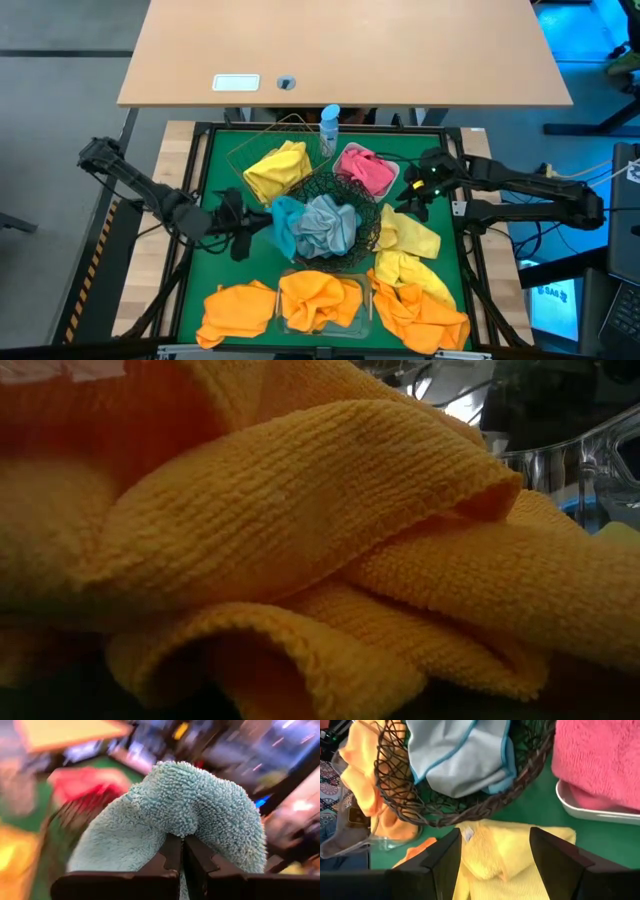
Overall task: Sort microfiber towel by color & place in baskets
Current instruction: Put the blue microfiber towel into the black wire basket
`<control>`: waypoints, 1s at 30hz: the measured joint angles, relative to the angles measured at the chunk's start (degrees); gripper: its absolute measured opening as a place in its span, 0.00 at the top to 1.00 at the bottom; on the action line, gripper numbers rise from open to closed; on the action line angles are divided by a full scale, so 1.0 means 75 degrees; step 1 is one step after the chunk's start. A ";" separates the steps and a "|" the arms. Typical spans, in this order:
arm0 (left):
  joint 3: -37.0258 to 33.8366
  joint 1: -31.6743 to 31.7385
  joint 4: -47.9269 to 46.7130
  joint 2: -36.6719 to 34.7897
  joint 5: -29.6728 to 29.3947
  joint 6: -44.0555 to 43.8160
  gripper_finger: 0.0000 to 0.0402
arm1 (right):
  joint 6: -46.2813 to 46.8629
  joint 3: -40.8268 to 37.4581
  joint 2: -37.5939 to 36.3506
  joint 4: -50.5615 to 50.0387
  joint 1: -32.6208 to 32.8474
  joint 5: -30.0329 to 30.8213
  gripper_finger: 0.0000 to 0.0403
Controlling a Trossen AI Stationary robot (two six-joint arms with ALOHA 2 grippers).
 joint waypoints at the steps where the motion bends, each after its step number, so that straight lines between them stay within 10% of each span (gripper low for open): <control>1: 0.0009 0.0064 0.0571 0.0039 0.0047 0.0387 1.00 | 0.0000 -0.0035 -0.0001 0.0001 0.0000 0.0000 0.42; 8: 0.0014 0.0628 0.2829 0.0555 0.0809 0.2338 1.00 | -0.0001 -0.0111 0.0001 -0.0006 0.0000 0.0009 0.42; 22: 0.0014 0.1538 0.1664 0.3036 0.1059 0.2542 0.97 | 0.0804 -0.0111 0.0002 -0.0109 0.0160 0.0092 0.42; 30: 0.0011 0.1600 0.1244 0.3978 0.1071 0.2510 0.90 | 0.1839 -0.0111 0.0005 -0.0084 0.1848 0.1706 0.42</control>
